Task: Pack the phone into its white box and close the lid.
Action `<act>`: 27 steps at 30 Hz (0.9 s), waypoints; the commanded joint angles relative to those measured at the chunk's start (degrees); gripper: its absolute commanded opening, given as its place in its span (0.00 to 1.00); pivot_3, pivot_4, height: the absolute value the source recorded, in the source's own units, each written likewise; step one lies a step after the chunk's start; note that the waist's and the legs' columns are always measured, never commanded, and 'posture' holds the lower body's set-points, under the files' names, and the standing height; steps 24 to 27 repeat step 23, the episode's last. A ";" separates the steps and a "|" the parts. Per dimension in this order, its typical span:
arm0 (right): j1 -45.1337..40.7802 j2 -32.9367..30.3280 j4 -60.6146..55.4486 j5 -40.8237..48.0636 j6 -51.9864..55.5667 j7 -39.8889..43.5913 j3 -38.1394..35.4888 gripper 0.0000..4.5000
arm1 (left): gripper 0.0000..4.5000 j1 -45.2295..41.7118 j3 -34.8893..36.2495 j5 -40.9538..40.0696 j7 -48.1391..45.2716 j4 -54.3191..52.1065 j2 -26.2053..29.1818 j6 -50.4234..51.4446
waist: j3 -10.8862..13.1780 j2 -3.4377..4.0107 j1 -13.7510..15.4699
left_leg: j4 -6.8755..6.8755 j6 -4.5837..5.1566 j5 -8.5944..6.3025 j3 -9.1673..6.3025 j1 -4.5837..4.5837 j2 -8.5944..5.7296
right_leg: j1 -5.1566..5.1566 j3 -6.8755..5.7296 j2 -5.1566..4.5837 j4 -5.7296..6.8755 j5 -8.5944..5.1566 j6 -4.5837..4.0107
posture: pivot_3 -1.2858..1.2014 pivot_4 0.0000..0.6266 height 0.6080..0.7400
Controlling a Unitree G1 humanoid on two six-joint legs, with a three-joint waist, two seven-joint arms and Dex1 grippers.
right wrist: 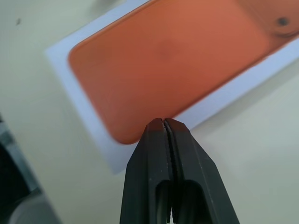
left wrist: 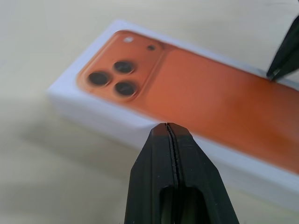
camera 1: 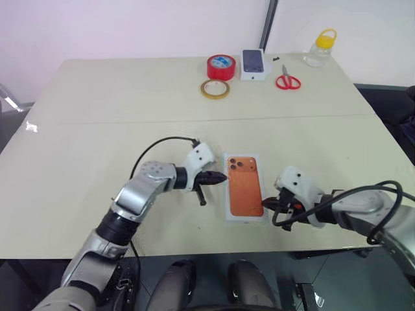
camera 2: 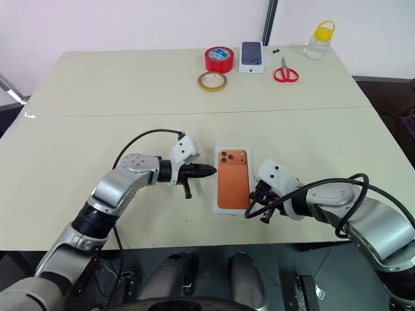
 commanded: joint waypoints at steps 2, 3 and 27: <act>-3.27 1.22 7.01 -4.59 -10.75 -0.24 -6.28 0.01 | 0.00 4.12 9.10 -3.67 2.23 -4.61 2.57 0.55 | 0.00 0.00 0.07 | 0.00 0.00 0.00 0.00 0.00 0.00 | -0.02 0.02 0.01 0.00 0.00 0.00 | 0.52 0.24 1.00; -3.64 1.30 8.81 -5.38 -12.20 -0.12 -6.56 0.01 | 0.00 4.82 10.54 -4.16 2.93 -5.05 2.85 0.80 | 0.01 0.00 0.09 | -0.01 0.00 0.00 -0.01 0.00 0.00 | -0.02 0.00 0.01 0.00 0.00 0.00 | 0.52 0.24 1.00; -6.47 4.00 28.59 -5.36 -25.67 13.62 -8.07 0.01 | 0.00 20.51 29.57 -9.25 12.96 -11.97 9.92 3.17 | 0.02 0.01 0.09 | -0.03 -0.01 -0.01 0.01 0.00 0.01 | 0.00 0.01 0.00 -0.04 0.01 -0.01 | 0.52 0.24 1.00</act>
